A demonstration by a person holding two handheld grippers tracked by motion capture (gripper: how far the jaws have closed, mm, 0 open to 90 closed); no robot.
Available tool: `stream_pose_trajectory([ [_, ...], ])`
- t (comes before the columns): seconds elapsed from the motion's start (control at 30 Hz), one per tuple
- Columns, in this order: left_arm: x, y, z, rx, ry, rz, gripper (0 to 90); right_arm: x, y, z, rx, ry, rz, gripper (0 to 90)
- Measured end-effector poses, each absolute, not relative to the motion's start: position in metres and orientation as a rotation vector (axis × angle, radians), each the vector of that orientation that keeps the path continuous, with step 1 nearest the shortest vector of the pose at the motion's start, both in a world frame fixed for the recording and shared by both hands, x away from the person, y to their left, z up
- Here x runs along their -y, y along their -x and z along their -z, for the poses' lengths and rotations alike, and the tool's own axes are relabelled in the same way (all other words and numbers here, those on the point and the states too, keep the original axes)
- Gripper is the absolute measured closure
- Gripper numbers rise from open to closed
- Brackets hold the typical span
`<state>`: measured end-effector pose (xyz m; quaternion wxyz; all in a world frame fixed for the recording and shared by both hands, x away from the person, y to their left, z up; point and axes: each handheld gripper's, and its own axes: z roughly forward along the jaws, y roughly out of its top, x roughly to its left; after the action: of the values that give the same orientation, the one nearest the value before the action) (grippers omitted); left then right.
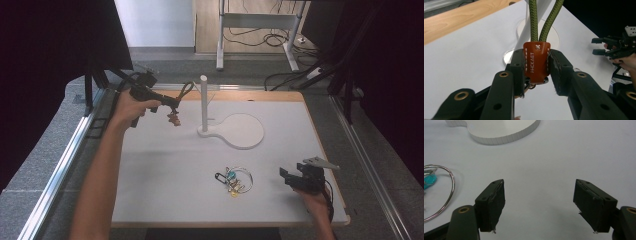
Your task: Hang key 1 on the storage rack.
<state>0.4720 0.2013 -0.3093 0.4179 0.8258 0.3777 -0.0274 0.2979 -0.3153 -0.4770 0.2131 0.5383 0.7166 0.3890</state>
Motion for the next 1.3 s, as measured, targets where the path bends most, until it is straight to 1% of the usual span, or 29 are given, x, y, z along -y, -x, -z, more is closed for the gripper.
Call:
stream_pose_trajectory([
  [0.23, -0.204, -0.484, 0.306, -0.957, -2.039, 0.073, 67.2, 0.314, -0.298, 0.478, -1.993, -1.496, -1.071, 25.9],
  [0.53, -0.2, -0.495, 0.308, -0.975, -2.04, 0.06, 67.2, 0.314, -0.298, 0.479, -1.997, -1.497, -1.07, 25.9],
  [0.73, -0.199, -0.501, 0.311, -0.978, -2.016, 0.08, 67.2, 0.315, -0.297, 0.477, -1.991, -1.5, -1.087, 26.2],
  [1.3, -0.188, -0.511, 0.326, -1.001, -2.044, 0.118, 67.1, 0.315, -0.296, 0.478, -1.998, -1.492, -1.078, 26.5],
])
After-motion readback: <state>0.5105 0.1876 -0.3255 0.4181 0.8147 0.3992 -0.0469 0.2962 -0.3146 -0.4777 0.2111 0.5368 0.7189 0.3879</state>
